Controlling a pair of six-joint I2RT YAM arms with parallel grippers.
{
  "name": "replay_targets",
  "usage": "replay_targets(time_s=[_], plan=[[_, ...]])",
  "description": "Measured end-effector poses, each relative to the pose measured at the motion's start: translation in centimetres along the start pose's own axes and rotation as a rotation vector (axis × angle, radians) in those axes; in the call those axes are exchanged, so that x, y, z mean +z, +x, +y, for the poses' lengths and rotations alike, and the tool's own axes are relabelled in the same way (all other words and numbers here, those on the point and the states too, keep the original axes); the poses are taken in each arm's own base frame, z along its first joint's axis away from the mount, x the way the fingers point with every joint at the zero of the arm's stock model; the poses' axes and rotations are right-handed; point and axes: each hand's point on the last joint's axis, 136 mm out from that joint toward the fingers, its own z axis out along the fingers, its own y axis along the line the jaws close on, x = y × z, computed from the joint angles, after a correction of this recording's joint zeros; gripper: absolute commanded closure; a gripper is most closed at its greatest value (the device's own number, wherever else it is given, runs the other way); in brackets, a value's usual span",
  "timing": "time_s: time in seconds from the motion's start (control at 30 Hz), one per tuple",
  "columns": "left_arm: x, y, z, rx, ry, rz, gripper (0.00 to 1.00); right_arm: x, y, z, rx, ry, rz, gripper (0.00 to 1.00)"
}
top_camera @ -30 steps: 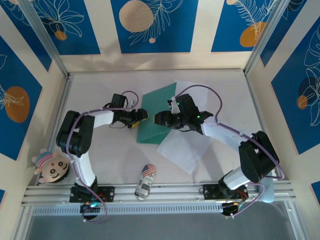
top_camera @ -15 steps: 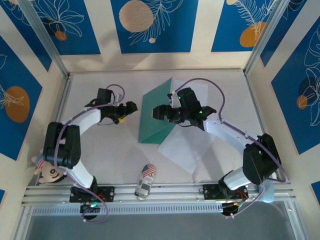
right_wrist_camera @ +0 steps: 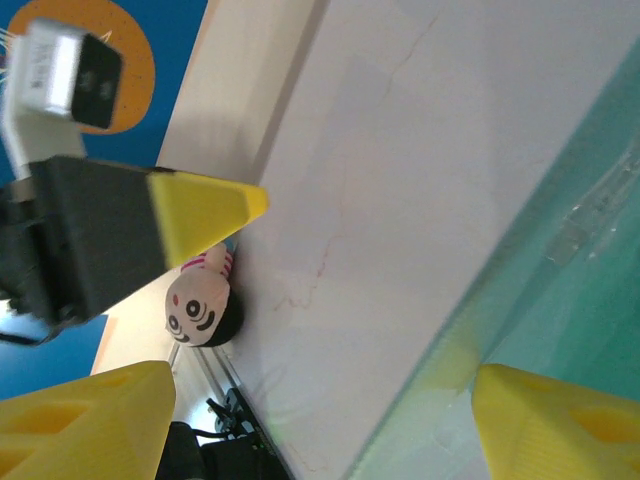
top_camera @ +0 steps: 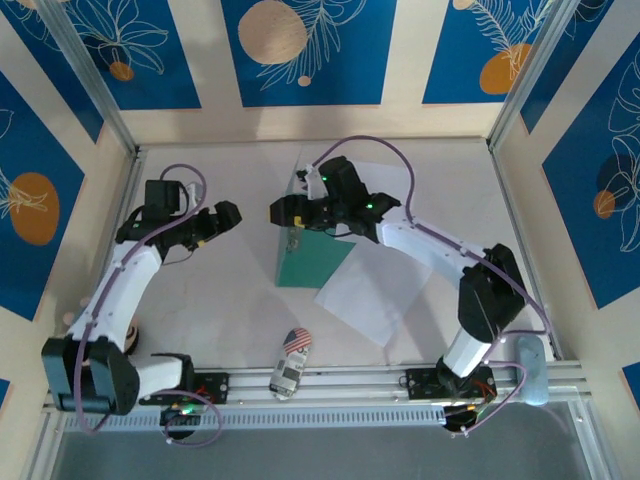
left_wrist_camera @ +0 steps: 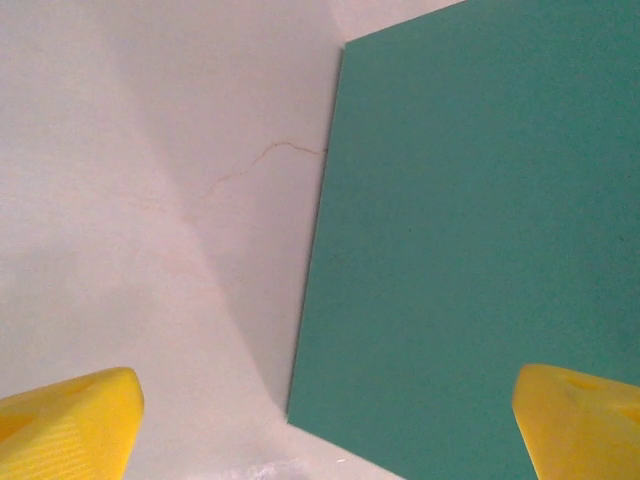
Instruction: Put the files into the folder
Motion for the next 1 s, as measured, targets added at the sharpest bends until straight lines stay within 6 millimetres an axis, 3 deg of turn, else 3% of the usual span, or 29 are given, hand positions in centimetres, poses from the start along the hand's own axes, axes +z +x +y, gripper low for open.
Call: replay_targets(time_s=[0.23, 0.57, 0.73, 1.0], plan=[[-5.4, -0.6, -0.3, 0.074, -0.085, -0.113, 0.03, 4.6, 0.5, 1.7, -0.022, -0.037, 0.060, 0.21], [-12.2, -0.8, 0.1, 0.161, -0.210, -0.284, 0.00, 10.2, 1.5, 2.8, 0.001, -0.121, 0.121, 0.09], [-12.8, -0.8, 0.3, 0.191, -0.233, -0.287, 0.00, 12.2, 2.3, 2.5, 0.024, -0.141, 0.155, 0.00], [-12.4, -0.4, 0.7, 0.215, -0.256, -0.258, 0.00, 13.1, 2.4, 3.2, 0.019, -0.160, 0.166, 0.01]])
